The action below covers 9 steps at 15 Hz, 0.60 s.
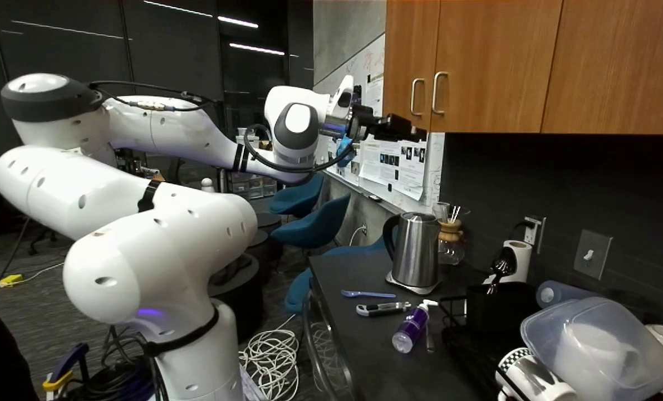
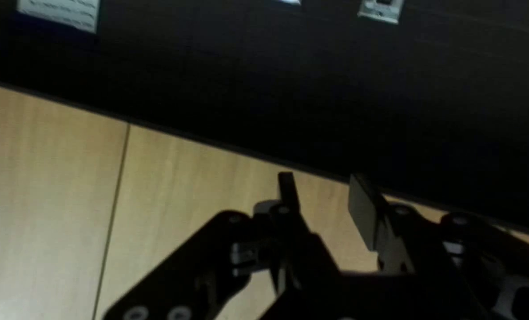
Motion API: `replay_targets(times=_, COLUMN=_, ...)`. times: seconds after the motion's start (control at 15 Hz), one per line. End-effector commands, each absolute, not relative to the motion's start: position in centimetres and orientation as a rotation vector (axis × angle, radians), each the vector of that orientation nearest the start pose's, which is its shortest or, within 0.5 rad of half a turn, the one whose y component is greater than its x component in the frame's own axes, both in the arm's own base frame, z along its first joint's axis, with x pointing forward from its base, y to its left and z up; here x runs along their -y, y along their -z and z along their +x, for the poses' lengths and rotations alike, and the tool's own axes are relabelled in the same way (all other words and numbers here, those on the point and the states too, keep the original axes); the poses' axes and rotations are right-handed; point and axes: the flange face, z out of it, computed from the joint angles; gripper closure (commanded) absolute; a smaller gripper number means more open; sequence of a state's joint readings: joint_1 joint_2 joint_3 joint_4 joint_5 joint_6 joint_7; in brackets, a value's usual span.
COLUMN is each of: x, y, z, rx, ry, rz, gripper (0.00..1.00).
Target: Open the top cabinet
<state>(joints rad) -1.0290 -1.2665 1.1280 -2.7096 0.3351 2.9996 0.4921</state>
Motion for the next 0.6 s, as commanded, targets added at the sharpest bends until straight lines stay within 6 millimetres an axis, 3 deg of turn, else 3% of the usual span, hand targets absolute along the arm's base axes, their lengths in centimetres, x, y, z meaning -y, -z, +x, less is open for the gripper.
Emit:
replay_targets(times=0.0, x=-5.88, y=-49.38, z=39.07, rx=0.692, ry=-1.314, rz=1.993, gripper=0.32)
replay_targets(times=0.07, x=-5.63, y=-49.13, z=39.08, rx=0.730, ry=-1.277, rz=1.995, gripper=0.26)
replay_targets(times=0.13, x=-6.10, y=-49.11, z=39.18, rx=0.664, ry=-1.323, rz=2.021, gripper=0.45)
replay_targets(times=0.33, x=-5.68, y=-48.75, z=39.08, rx=0.712, ry=-1.283, rz=2.015, gripper=0.26)
replay_targets(times=0.53, x=-5.72, y=-48.80, z=39.04, rx=0.714, ry=-1.283, rz=2.011, gripper=0.26)
